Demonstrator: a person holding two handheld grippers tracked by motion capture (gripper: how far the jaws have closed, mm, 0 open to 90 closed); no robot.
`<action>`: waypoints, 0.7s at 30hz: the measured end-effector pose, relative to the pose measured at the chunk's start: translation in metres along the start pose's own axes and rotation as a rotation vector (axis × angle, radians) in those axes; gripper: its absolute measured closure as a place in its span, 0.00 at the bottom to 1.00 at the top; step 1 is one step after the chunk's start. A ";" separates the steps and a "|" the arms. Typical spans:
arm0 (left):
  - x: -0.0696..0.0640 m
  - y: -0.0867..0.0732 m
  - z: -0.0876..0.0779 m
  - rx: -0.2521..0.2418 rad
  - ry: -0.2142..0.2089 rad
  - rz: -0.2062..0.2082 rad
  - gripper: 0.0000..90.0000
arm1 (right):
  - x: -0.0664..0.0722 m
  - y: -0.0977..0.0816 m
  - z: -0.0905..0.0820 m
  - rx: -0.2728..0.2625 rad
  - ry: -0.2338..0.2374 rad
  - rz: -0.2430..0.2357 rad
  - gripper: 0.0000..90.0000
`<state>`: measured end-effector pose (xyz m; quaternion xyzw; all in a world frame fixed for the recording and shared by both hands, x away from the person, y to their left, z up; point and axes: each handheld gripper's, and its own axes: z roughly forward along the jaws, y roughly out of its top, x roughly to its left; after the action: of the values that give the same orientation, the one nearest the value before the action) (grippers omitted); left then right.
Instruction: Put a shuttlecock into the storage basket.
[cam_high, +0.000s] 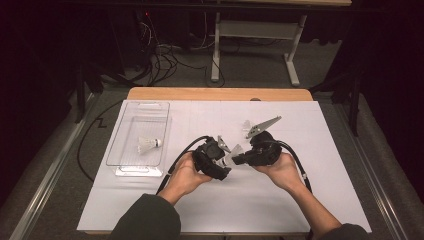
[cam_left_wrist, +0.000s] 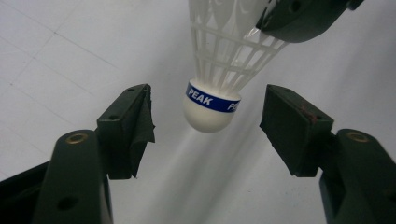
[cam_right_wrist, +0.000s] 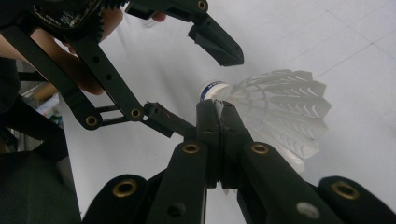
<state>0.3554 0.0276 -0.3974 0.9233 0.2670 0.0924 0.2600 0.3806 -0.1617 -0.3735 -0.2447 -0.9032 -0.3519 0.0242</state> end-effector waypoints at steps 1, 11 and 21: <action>-0.001 0.001 0.001 0.004 -0.002 0.004 0.39 | 0.000 0.000 0.000 -0.001 0.003 -0.001 1.00; -0.004 0.004 0.002 0.026 -0.019 0.020 0.55 | 0.003 0.003 0.003 -0.012 0.027 -0.013 1.00; 0.000 0.002 -0.002 0.049 -0.010 0.022 0.71 | 0.003 0.003 0.004 -0.010 0.026 -0.010 1.00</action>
<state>0.3557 0.0270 -0.3951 0.9328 0.2576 0.0842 0.2377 0.3801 -0.1559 -0.3737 -0.2354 -0.9023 -0.3596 0.0331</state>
